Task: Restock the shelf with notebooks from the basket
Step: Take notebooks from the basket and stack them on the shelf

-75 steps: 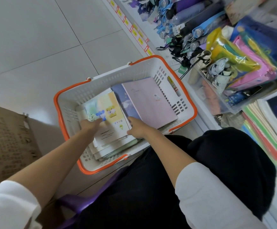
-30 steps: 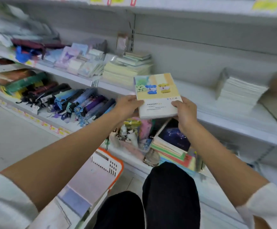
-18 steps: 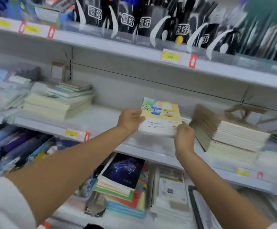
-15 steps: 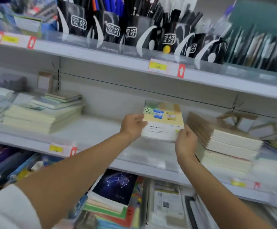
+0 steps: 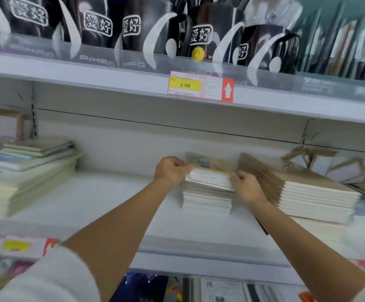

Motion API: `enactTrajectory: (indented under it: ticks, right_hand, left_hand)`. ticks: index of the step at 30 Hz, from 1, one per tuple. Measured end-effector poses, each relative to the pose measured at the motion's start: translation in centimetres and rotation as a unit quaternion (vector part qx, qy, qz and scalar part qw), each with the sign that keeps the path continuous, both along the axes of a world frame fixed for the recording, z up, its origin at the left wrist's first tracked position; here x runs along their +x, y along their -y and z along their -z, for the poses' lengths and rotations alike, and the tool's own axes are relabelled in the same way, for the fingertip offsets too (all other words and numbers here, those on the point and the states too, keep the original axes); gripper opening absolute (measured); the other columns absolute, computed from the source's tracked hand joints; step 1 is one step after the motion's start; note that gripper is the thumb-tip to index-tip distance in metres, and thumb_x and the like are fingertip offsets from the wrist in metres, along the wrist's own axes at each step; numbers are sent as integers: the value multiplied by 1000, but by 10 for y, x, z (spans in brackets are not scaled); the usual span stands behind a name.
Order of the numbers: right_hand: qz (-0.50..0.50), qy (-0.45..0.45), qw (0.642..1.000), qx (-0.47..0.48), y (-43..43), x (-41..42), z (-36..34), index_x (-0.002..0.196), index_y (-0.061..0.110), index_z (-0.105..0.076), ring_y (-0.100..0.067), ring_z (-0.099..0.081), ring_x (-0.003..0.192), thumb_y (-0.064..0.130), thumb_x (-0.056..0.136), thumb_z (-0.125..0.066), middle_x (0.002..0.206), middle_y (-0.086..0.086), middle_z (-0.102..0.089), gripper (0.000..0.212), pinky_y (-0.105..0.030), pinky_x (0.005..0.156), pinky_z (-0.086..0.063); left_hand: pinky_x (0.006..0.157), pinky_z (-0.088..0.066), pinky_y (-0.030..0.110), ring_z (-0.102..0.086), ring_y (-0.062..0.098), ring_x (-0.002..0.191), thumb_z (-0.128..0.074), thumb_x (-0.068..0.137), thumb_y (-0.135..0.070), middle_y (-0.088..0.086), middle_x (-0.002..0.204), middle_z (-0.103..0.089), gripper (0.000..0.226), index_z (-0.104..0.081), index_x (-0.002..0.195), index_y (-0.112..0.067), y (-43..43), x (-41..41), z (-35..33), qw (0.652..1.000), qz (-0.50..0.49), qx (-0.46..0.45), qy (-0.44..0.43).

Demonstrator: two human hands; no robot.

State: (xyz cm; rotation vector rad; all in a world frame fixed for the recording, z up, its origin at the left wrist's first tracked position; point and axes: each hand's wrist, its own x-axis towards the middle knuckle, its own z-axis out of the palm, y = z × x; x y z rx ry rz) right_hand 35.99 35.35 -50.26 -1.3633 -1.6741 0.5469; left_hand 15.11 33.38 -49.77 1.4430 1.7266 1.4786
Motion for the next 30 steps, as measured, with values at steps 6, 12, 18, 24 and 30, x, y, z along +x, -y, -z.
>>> enactTrajectory:
  ticks: [6, 12, 18, 24, 30]
  right_hand:
    - [-102, 28, 994, 9, 16, 20, 16, 108, 23, -56, -3, -54, 101, 45, 78, -75, 112, 8, -54, 42, -11, 76, -39]
    - [-75, 39, 996, 17, -4, 19, 14, 115, 17, -56, -4, -56, 95, 41, 72, -81, 111, 6, -59, 55, -7, 68, -40]
    - [-74, 1, 997, 7, -20, 20, 21, 115, 17, -54, 6, -56, 87, 40, 73, -81, 101, 16, -57, 55, -1, 58, -40]
    - [-94, -32, 995, -13, -37, 16, 20, 115, 12, -55, 0, -60, 82, 32, 74, -82, 106, 3, -63, 53, -5, 61, -44]
    - [-106, -68, 992, -4, -43, 17, 24, 113, 14, -60, 6, -60, 77, 33, 78, -78, 98, 15, -62, 44, 0, 58, -41]
  left_hand:
    - [92, -44, 19, -56, -2, 107, -77, 80, -25, -14, 112, -65, 34, -66, 113, -22, 31, -6, 28, 989, 137, 56, 3]
    - [109, -38, 27, -49, 4, 126, -78, 77, -23, -10, 135, -57, 61, -57, 134, -21, 18, -2, 21, 987, 157, 14, -18]
    - [104, -37, 21, -52, 5, 123, -82, 75, -24, -6, 130, -61, 53, -65, 124, -18, 4, -5, 25, 988, 135, 42, 56]
    - [107, -41, 26, -58, 7, 117, -80, 77, -18, 0, 126, -64, 55, -62, 127, -9, -6, -2, 32, 984, 139, 65, 90]
    - [105, -43, 25, -59, 10, 117, -78, 78, -12, 3, 126, -64, 51, -63, 126, -8, -11, 0, 35, 982, 116, 77, 129]
